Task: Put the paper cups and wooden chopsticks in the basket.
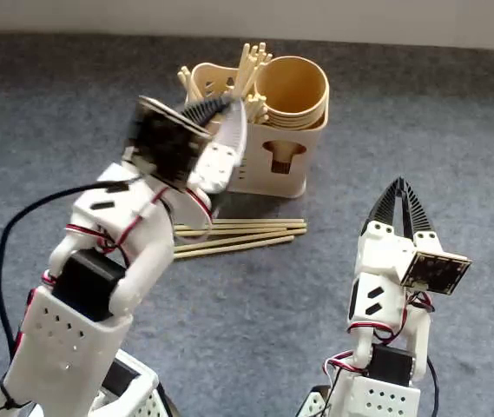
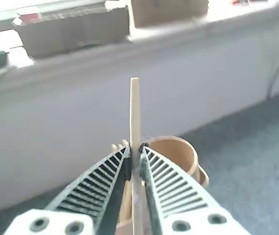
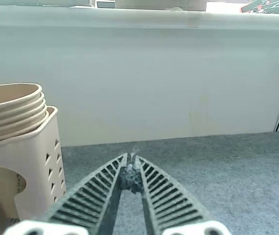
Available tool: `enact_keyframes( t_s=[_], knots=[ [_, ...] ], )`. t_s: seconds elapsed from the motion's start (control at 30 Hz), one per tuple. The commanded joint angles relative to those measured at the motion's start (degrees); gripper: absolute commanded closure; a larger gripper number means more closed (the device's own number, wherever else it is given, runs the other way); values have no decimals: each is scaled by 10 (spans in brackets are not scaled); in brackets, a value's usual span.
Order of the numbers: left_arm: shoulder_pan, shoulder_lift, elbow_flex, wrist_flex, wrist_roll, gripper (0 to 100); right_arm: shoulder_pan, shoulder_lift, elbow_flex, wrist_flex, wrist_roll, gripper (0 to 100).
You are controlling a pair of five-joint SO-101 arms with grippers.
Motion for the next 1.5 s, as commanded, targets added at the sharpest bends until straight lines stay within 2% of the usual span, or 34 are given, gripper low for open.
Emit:
enact_keyframes(
  t_s=[0.0,0.17,0.4,0.63,0.83,1.07,1.3,1.47],
  knots=[
    [-59,-9,-11,-152,38,994,-5,-1,-4,-17,5,978],
    [-110,-8,-11,-249,84,994,-5,-1,-4,-18,5,978],
    [-139,54,-26,-322,95,994,-6,-1,-4,-18,5,978],
    [-149,177,-81,-321,97,994,-6,-1,-4,-18,5,978],
    [-147,231,-89,-321,97,994,-6,-1,-4,-18,5,977],
    [-146,234,-94,-320,97,979,-6,-1,-4,-18,5,976],
    [-138,239,-175,-319,97,981,-6,-1,-4,-18,5,976],
    [-137,247,-182,-320,97,993,-6,-1,-4,-18,5,975]
  ],
)
